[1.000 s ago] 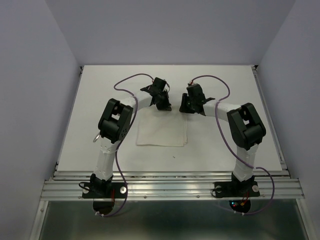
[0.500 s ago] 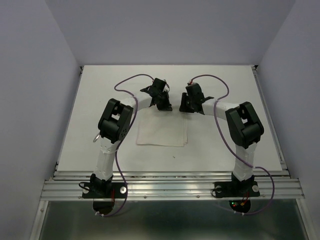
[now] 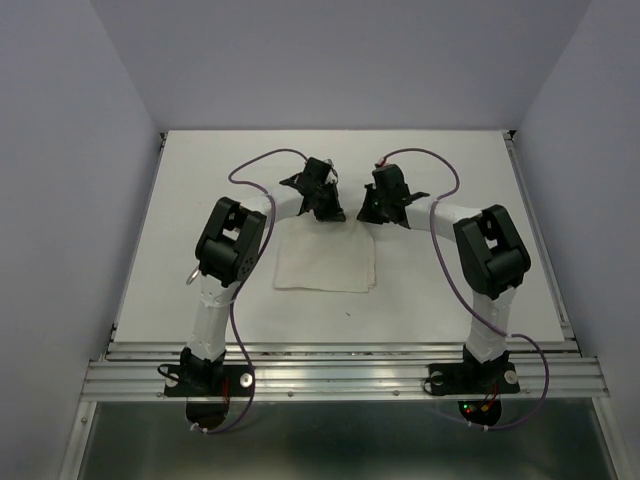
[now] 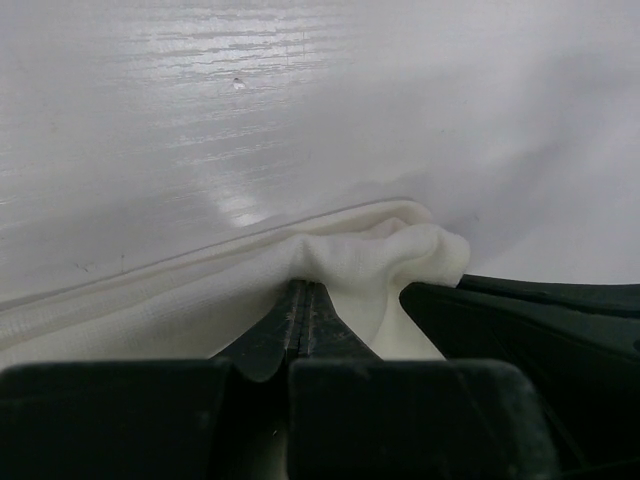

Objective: Fold the napkin into a case and place the utensils inside
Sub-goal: Pick up the lower triangle-folded napkin from the center of the board.

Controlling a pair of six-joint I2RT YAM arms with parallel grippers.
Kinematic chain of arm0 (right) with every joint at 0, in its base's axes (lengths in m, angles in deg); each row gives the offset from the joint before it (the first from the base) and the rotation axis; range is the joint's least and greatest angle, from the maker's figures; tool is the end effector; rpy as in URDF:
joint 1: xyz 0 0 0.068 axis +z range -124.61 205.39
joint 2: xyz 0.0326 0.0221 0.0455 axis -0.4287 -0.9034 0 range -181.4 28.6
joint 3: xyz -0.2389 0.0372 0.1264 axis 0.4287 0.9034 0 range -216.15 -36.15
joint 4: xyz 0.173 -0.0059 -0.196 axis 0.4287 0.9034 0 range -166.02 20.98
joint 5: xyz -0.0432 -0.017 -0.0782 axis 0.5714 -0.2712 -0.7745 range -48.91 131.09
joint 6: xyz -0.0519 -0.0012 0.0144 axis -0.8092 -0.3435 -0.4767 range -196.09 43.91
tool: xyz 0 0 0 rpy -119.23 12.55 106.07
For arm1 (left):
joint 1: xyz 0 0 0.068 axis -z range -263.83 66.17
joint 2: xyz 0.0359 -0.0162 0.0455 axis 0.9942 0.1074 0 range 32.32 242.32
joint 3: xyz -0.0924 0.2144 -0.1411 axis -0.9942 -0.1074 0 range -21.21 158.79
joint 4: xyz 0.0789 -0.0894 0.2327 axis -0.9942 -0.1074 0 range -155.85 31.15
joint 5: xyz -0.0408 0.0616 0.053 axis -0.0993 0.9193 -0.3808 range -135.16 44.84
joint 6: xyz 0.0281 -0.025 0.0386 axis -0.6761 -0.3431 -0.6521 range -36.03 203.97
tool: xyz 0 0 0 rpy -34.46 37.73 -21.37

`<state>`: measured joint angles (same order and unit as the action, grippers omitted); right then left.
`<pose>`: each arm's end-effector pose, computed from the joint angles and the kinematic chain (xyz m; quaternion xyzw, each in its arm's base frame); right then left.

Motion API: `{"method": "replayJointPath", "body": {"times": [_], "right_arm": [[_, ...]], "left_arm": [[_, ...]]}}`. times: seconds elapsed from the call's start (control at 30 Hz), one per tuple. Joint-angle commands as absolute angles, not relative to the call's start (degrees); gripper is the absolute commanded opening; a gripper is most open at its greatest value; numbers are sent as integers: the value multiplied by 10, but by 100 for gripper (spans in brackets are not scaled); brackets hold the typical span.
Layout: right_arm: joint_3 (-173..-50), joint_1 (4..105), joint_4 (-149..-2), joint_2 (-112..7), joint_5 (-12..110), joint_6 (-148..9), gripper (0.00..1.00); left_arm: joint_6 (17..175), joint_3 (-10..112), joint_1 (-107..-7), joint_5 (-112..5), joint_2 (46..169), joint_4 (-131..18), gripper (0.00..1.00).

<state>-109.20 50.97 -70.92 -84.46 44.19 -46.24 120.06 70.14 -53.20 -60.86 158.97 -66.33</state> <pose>0.3843 0.1862 0.1673 0.0241 0.9236 0.1996 0.3263 0.4182 -0.2588 0.1592 0.0115 0.9093 -0.3228 0.2626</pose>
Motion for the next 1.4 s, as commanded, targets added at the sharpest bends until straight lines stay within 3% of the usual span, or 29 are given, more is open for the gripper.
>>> {"method": "replayJointPath", "body": {"times": [0.0, 0.5, 0.83, 1.37], "right_arm": [[-1113, 519, -732, -814, 467, -450, 1], [-1169, 558, -691, -822, 451, -424, 1], [-1137, 558, -661, -802, 367, -443, 1], [-1134, 553, -661, -813, 343, -473, 1]], "left_arm": [[1192, 676, -529, -606, 1579, -681, 0], [1197, 652, -532, -608, 1572, -667, 0], [1198, 626, -543, -602, 1534, -652, 0], [1199, 640, -544, -611, 1510, -649, 0]]}}
